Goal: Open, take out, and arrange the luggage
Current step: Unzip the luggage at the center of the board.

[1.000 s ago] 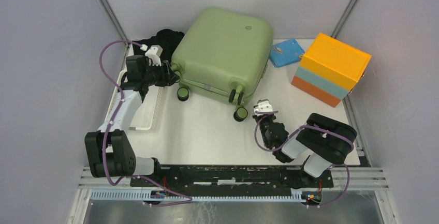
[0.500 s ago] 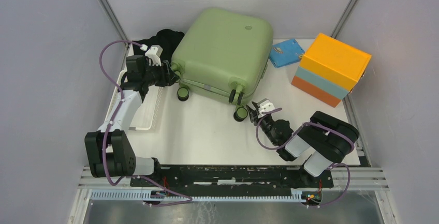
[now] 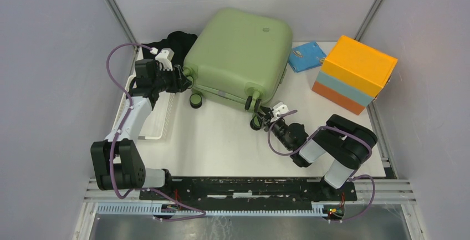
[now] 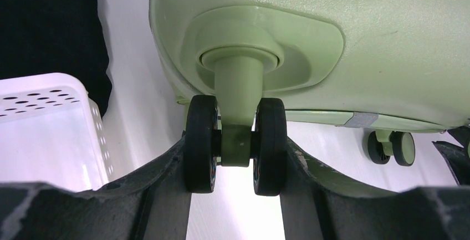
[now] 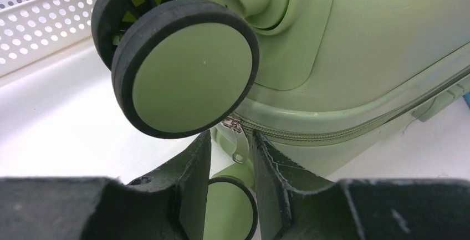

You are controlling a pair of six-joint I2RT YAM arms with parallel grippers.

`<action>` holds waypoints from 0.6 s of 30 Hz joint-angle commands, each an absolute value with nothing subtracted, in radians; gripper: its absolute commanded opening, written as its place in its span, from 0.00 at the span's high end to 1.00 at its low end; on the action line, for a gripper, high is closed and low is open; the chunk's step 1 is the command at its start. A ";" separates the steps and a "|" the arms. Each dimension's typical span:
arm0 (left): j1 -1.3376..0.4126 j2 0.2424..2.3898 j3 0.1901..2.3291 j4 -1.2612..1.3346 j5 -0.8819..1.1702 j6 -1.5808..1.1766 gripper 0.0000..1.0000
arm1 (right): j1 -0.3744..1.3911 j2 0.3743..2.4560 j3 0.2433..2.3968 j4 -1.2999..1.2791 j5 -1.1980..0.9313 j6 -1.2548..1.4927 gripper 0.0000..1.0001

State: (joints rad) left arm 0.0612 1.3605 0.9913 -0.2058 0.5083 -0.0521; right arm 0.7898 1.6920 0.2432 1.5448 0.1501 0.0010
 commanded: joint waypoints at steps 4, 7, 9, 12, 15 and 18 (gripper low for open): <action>0.078 1.310 0.996 -0.187 0.499 -0.075 0.75 | 0.797 1.732 0.313 1.884 0.180 0.072 0.67; 0.078 1.315 0.997 -0.186 0.504 -0.078 0.75 | 0.802 1.743 0.315 1.884 0.207 0.071 0.72; 0.078 1.314 0.997 -0.186 0.506 -0.077 0.75 | 0.812 1.754 0.320 1.882 0.225 0.071 0.78; 0.077 1.310 0.996 -0.186 0.501 -0.078 0.75 | 0.829 1.770 0.321 1.906 0.259 0.066 0.87; 0.078 1.312 0.996 -0.186 0.503 -0.078 0.75 | 0.837 1.776 0.302 1.954 0.293 0.066 0.98; 0.077 1.314 0.997 -0.186 0.506 -0.080 0.75 | 0.837 1.762 0.284 1.957 0.302 0.075 1.00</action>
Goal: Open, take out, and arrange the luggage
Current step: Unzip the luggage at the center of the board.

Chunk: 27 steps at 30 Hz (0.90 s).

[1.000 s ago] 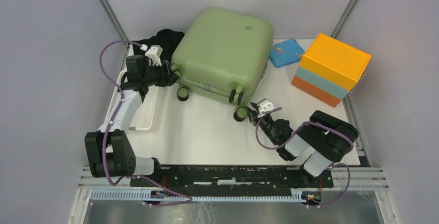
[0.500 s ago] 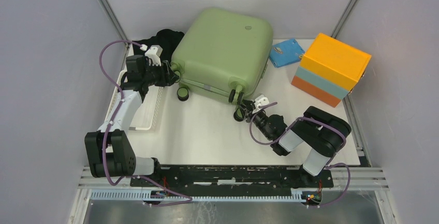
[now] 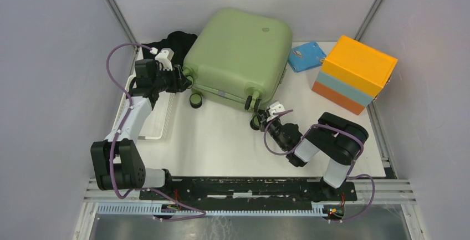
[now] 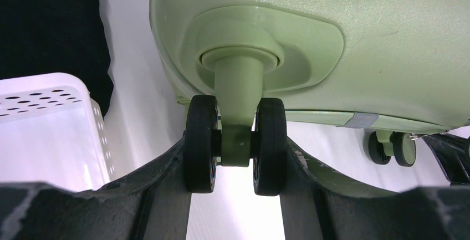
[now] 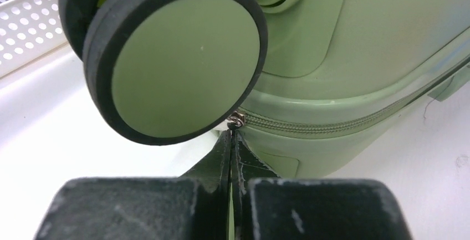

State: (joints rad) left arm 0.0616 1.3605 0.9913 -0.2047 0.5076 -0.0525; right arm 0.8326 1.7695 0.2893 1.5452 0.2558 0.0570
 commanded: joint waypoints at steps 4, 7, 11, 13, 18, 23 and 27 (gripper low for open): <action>0.077 1.315 0.997 -0.186 0.506 -0.079 0.75 | 0.839 1.750 0.267 1.956 0.323 0.097 0.88; 0.077 1.315 0.996 -0.186 0.505 -0.079 0.74 | 0.839 1.749 0.258 1.957 0.363 0.124 0.72; 0.076 1.318 0.996 -0.185 0.509 -0.080 0.75 | 0.849 1.753 0.258 1.957 0.413 0.152 0.63; 0.075 1.319 0.996 -0.185 0.509 -0.082 0.75 | 0.859 1.761 0.266 1.957 0.454 0.143 0.62; 0.076 1.317 0.996 -0.184 0.509 -0.083 0.75 | 0.870 1.782 0.308 1.957 0.492 0.142 0.61; 0.076 1.316 0.996 -0.185 0.509 -0.081 0.75 | 0.902 1.802 0.350 1.957 0.548 0.144 0.58; 0.076 1.316 0.996 -0.184 0.510 -0.083 0.75 | 0.930 1.826 0.373 1.957 0.592 0.137 0.57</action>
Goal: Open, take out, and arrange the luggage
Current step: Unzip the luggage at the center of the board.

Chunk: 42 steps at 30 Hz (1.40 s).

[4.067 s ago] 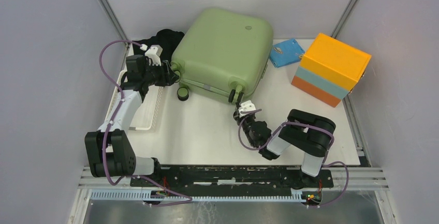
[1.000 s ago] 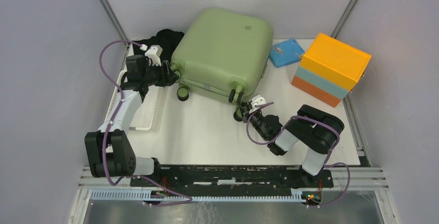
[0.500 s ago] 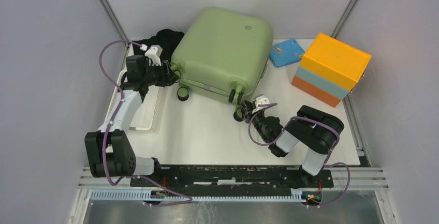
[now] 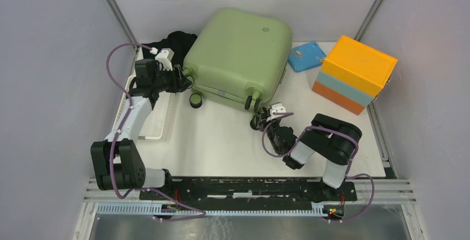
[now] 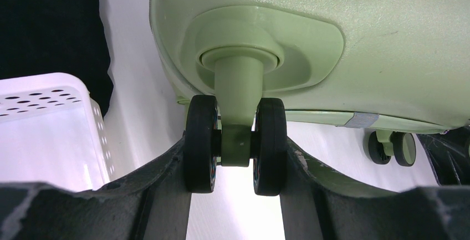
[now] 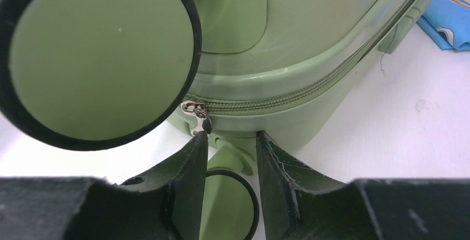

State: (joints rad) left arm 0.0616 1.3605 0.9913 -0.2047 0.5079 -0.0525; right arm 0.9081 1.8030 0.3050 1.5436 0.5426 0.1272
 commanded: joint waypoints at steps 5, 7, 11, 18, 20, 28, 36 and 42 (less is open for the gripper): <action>0.076 1.317 0.996 -0.183 0.511 -0.084 0.75 | 0.954 1.832 0.399 1.956 0.616 0.127 0.57; 0.076 1.317 0.996 -0.183 0.512 -0.083 0.74 | 0.966 1.823 0.396 1.956 0.616 0.119 0.57; 0.076 1.316 0.997 -0.183 0.513 -0.084 0.74 | 0.968 1.801 0.355 1.956 0.609 0.132 0.56; 0.076 1.316 0.996 -0.182 0.512 -0.086 0.74 | 0.968 1.778 0.326 1.956 0.595 0.123 0.50; 0.077 1.317 0.996 -0.181 0.514 -0.085 0.74 | 0.968 1.780 0.330 1.956 0.619 0.124 0.51; 0.075 1.318 0.996 -0.182 0.512 -0.084 0.75 | 0.962 1.817 0.410 1.956 0.693 0.100 0.60; 0.076 1.318 0.996 -0.181 0.512 -0.085 0.75 | 0.962 1.833 0.459 1.956 0.716 0.089 0.68; 0.076 1.318 0.996 -0.181 0.513 -0.085 0.75 | 0.964 1.804 0.424 1.956 0.689 0.068 1.00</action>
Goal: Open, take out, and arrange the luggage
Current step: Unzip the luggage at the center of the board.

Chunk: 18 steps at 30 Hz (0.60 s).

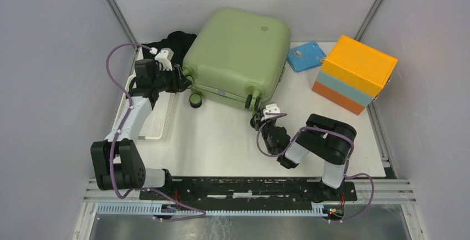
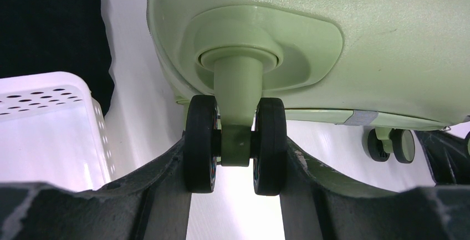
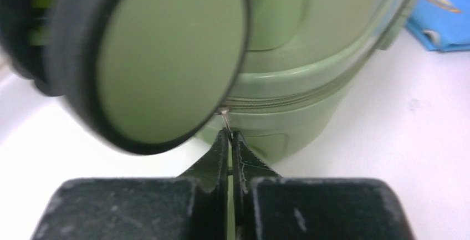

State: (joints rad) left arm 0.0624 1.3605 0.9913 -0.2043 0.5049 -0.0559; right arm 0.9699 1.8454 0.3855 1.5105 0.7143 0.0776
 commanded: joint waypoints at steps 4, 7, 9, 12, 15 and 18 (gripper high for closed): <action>0.076 1.317 0.996 -0.181 0.511 -0.084 0.75 | 0.962 1.772 0.379 1.956 0.677 0.060 1.00; 0.076 1.319 0.996 -0.182 0.512 -0.085 0.75 | 0.961 1.747 0.344 1.955 0.673 0.047 1.00; 0.076 1.319 0.996 -0.181 0.513 -0.085 0.75 | 0.956 1.734 0.327 1.956 0.673 0.039 1.00; 0.076 1.319 0.996 -0.181 0.511 -0.085 0.75 | 0.947 1.718 0.308 1.956 0.685 0.024 1.00; 0.076 1.319 0.994 -0.181 0.509 -0.084 0.75 | 0.943 1.699 0.291 1.955 0.725 -0.028 1.00; 0.075 1.321 0.994 -0.182 0.509 -0.086 0.75 | 0.940 1.689 0.283 1.956 0.747 -0.084 1.00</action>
State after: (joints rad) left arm 0.0631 1.3605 0.9909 -0.2047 0.5079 -0.0597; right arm 0.9707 1.7466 0.2989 1.5173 0.6273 0.0120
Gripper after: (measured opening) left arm 0.580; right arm 0.005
